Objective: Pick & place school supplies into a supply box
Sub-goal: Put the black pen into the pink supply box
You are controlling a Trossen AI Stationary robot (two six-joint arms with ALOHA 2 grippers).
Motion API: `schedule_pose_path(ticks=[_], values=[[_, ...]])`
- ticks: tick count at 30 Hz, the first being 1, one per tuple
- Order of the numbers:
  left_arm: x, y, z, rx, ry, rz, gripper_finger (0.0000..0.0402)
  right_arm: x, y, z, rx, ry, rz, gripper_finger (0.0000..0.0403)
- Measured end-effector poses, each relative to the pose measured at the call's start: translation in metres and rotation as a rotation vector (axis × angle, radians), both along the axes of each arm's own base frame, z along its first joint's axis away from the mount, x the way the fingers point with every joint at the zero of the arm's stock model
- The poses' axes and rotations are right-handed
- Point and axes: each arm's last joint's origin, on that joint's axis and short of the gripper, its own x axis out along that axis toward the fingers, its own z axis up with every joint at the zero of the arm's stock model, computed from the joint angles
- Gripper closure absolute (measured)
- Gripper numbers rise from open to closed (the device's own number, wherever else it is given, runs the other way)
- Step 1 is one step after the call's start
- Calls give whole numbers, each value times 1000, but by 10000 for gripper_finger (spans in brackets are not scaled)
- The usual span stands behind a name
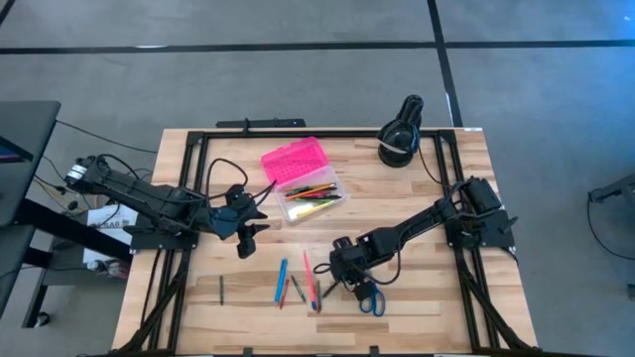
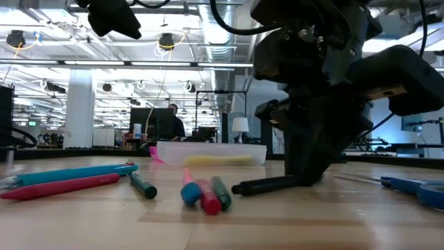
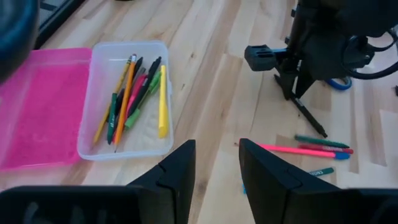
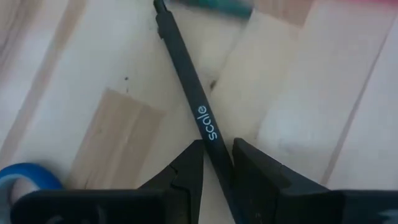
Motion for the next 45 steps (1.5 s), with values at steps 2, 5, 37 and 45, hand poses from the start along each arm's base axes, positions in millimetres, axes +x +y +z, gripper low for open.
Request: schedule_pose_path(ticks=[2,5,37,45], values=[[0,0,0,7,-1,1,285,-3,-1,-1,-1,38,-29,321],[0,0,0,19,-3,4,285,-6,-2,-1,7,84,-90,321],[0,2,1,65,-8,15,285,-14,-12,-1,157,313,-777,378],[0,2,1,65,-8,15,285,-14,-12,-2,160,315,-787,355]])
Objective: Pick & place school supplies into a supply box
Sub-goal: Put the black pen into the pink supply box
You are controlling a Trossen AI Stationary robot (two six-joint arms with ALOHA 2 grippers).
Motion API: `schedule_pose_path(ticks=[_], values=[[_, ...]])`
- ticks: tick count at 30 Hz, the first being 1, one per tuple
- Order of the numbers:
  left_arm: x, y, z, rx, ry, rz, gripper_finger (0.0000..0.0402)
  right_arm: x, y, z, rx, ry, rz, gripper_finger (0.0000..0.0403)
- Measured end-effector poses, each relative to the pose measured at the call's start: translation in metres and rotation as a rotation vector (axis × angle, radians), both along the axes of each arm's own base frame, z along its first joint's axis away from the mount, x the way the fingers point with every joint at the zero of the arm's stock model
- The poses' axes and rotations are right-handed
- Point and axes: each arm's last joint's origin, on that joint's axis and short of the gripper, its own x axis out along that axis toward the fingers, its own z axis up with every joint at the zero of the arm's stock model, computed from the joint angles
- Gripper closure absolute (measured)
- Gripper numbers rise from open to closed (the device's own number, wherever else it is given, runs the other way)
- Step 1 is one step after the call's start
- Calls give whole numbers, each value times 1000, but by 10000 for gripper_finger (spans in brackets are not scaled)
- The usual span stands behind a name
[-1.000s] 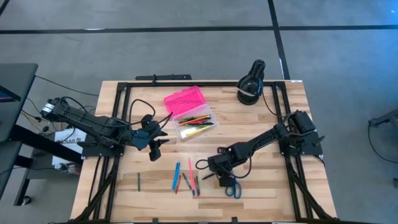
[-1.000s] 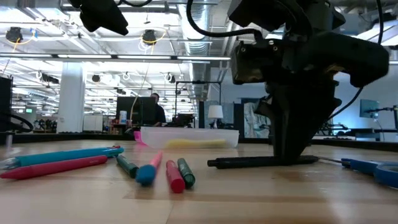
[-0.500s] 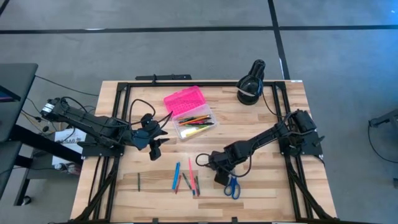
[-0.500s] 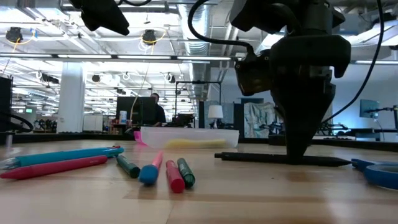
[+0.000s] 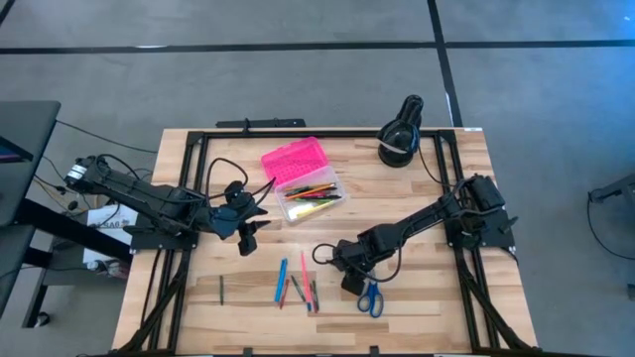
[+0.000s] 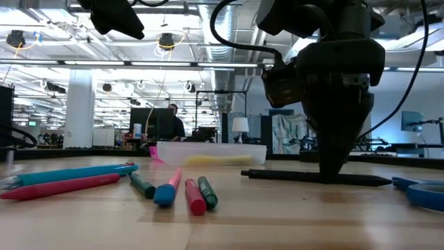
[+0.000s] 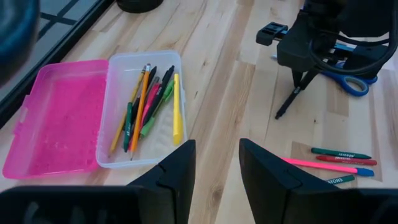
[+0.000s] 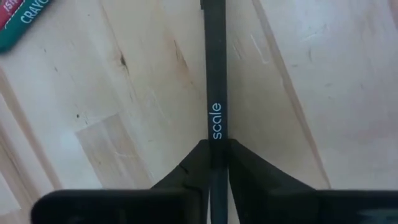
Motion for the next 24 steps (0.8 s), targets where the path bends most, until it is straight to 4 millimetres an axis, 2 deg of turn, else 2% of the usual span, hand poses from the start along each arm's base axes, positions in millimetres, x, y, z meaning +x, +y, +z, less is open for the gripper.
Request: schedule_pose_path(ticks=[10,24], values=[[0,0,0,0,0,-1,285,4,-1,1,19,-43,4,295],[0,0,0,7,-1,5,285,9,-11,1,-12,-64,-31,296]])
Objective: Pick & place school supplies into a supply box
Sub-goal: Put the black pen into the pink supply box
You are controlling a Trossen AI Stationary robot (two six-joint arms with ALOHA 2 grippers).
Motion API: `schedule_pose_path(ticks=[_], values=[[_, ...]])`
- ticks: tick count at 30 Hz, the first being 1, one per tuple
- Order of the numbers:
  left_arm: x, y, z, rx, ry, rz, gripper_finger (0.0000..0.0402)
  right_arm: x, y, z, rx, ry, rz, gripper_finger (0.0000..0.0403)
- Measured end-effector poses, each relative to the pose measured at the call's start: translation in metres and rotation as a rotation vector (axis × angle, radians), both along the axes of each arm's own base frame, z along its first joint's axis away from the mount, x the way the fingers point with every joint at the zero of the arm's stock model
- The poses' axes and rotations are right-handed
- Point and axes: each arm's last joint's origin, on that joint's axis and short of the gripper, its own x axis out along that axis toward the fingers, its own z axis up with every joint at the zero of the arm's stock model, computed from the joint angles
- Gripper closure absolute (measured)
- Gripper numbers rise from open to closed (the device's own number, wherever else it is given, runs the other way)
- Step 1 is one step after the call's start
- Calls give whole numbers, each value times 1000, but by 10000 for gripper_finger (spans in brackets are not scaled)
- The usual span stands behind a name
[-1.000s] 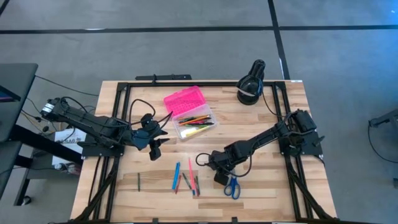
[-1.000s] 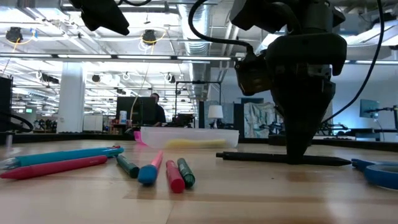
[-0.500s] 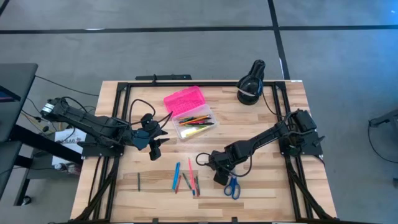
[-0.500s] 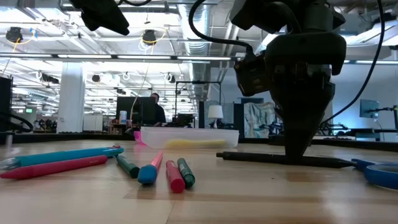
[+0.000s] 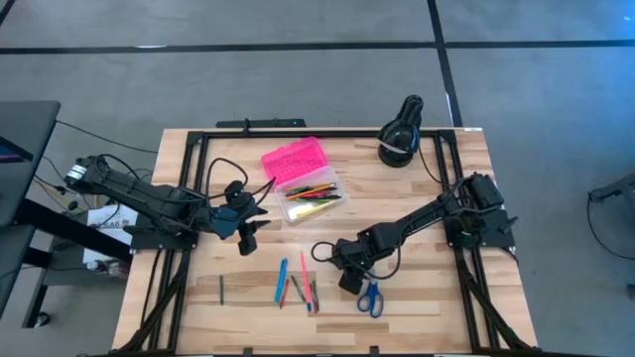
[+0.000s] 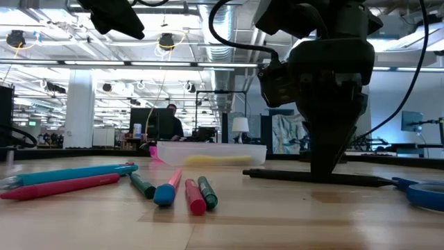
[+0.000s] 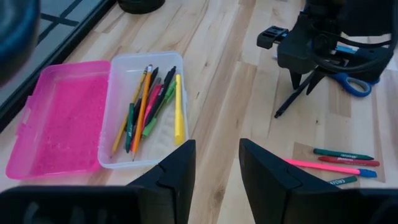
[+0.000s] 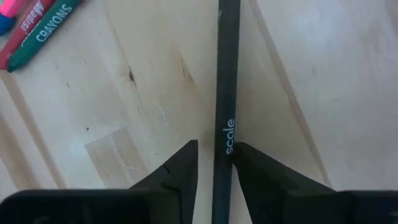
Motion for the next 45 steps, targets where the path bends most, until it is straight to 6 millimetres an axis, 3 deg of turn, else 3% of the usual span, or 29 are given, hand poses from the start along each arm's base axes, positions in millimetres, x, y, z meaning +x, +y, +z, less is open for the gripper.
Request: schedule_pose_path(ticks=[17,30,39,45], values=[[0,0,0,7,-2,7,285,-2,-4,-4,-109,18,-27,300],[0,0,0,7,-2,7,285,-3,-5,-3,-125,22,-29,393],[0,0,0,12,-3,10,285,-3,-4,-3,-123,23,-29,376],[0,0,0,14,-2,11,285,-3,-4,-3,-121,21,-20,391]])
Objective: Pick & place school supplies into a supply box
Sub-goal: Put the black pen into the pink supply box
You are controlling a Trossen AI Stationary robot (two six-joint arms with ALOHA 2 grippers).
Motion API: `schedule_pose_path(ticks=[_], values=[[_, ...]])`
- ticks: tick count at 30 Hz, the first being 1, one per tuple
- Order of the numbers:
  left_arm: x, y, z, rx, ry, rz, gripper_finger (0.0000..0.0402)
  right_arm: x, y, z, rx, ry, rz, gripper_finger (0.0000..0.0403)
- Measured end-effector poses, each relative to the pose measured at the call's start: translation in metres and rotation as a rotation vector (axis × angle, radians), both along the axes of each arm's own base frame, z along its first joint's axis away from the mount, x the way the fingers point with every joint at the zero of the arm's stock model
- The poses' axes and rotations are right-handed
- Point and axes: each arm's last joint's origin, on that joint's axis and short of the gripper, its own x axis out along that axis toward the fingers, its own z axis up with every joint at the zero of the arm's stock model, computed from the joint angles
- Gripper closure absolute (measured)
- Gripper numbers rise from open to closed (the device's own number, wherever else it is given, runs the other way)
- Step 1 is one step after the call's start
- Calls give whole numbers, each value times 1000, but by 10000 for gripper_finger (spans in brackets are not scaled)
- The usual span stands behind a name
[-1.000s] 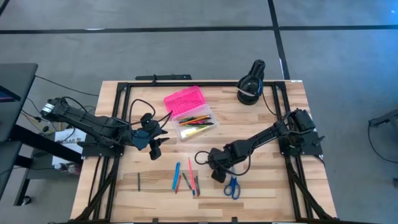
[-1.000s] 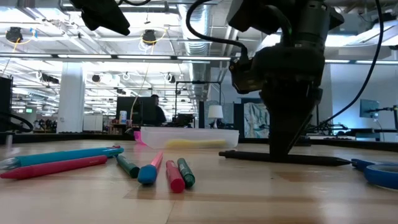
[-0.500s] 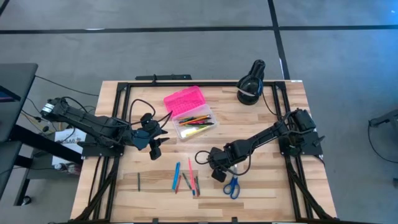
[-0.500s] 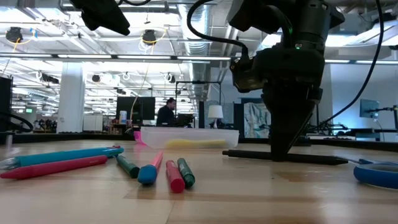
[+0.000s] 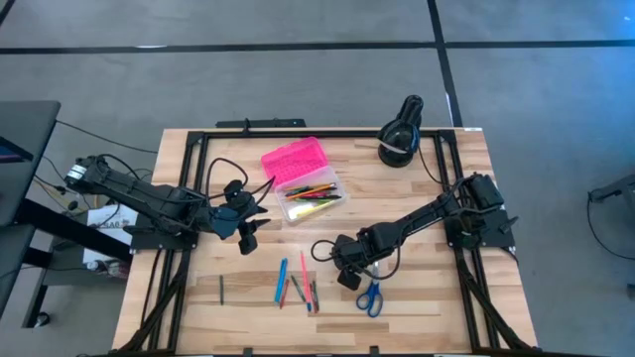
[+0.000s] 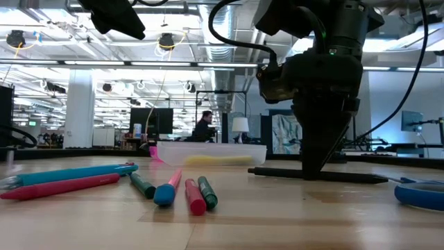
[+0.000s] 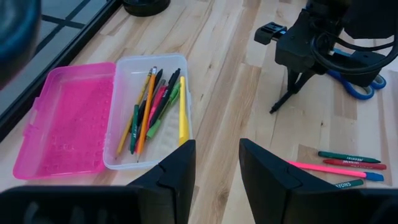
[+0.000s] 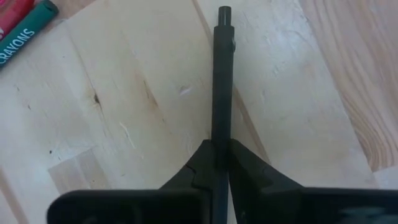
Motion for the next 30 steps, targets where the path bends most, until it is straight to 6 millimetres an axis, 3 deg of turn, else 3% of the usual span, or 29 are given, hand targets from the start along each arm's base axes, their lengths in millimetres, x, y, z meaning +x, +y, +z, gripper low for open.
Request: schedule_pose_path(ticks=[9,17,24,30], values=[[0,0,0,1,0,0,285,0,0,0,-1,-3,10,377],[0,0,0,1,0,0,285,1,1,0,4,-10,111,377],[0,0,0,1,0,0,285,0,3,0,-37,-20,297,373],[0,0,0,1,0,0,285,0,3,0,-42,-23,318,377]])
